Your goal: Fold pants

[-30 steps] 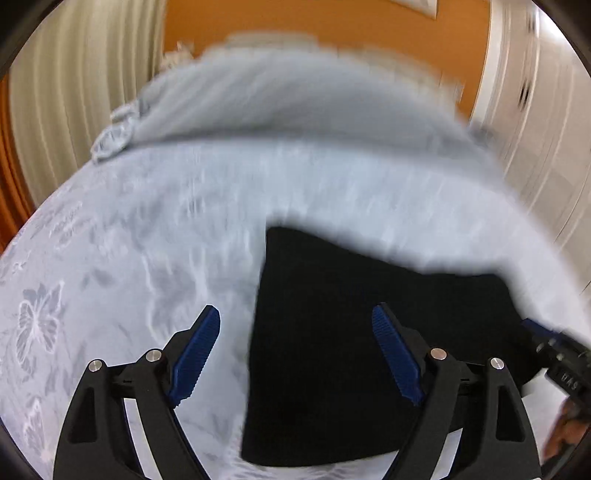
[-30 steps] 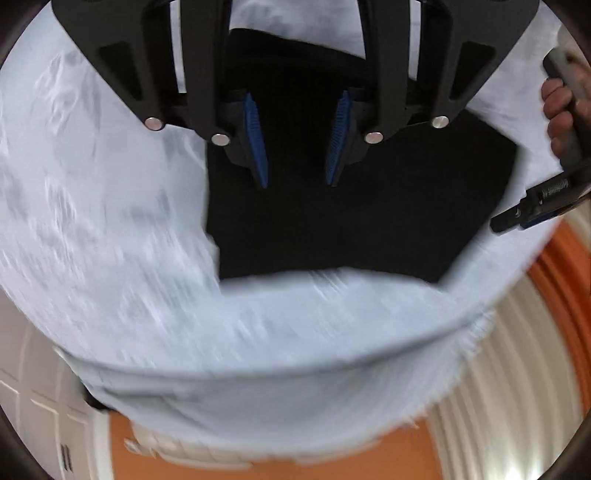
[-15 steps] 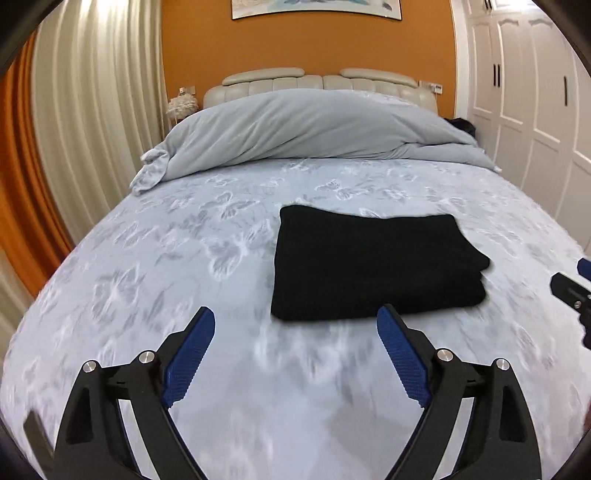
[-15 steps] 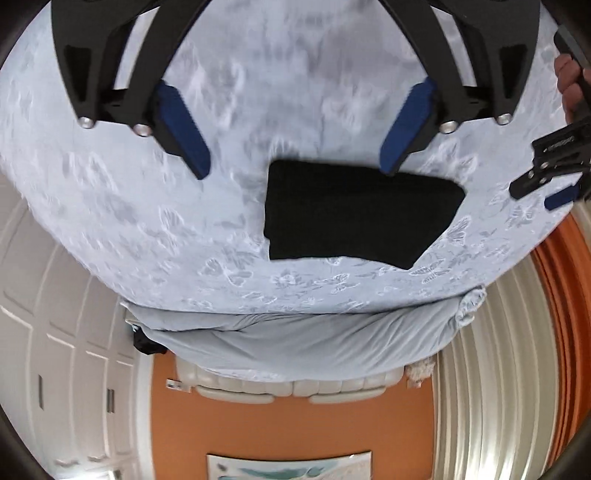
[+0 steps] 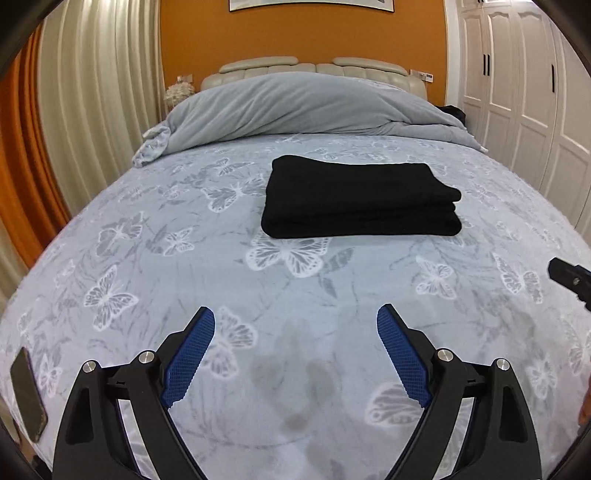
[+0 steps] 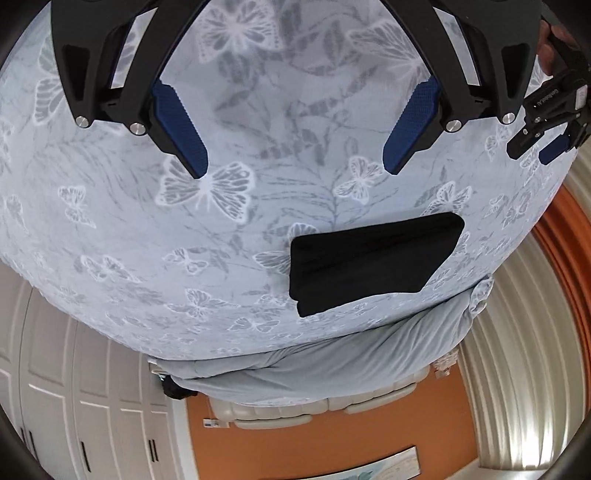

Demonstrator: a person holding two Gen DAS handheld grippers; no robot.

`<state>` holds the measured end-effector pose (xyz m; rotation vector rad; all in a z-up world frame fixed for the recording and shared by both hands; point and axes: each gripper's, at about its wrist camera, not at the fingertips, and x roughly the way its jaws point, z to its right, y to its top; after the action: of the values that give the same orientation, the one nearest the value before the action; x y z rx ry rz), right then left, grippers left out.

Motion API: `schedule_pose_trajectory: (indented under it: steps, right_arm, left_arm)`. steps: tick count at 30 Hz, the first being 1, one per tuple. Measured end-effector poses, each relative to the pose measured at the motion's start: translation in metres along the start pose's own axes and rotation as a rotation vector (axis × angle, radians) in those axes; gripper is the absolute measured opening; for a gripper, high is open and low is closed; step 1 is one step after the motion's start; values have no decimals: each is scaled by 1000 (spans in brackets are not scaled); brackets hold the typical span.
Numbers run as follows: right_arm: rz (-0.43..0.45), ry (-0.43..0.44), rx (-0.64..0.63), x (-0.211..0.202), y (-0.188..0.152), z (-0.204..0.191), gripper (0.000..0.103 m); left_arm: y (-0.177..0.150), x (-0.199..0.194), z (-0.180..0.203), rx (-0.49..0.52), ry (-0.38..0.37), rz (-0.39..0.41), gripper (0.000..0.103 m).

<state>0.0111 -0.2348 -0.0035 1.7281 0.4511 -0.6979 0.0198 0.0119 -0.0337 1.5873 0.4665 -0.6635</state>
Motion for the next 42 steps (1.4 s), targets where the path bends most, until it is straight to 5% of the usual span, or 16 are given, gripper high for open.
schedule_pose_trajectory:
  steps: [9,42]
  right_arm:
    - [-2,-15,-114,9,-9,-26,94]
    - [0,-24,-142,6,-14,-52,95]
  left_arm:
    - [5,3,4,10,8,29,87]
    - [2,8,10,-9,-19,-14,87]
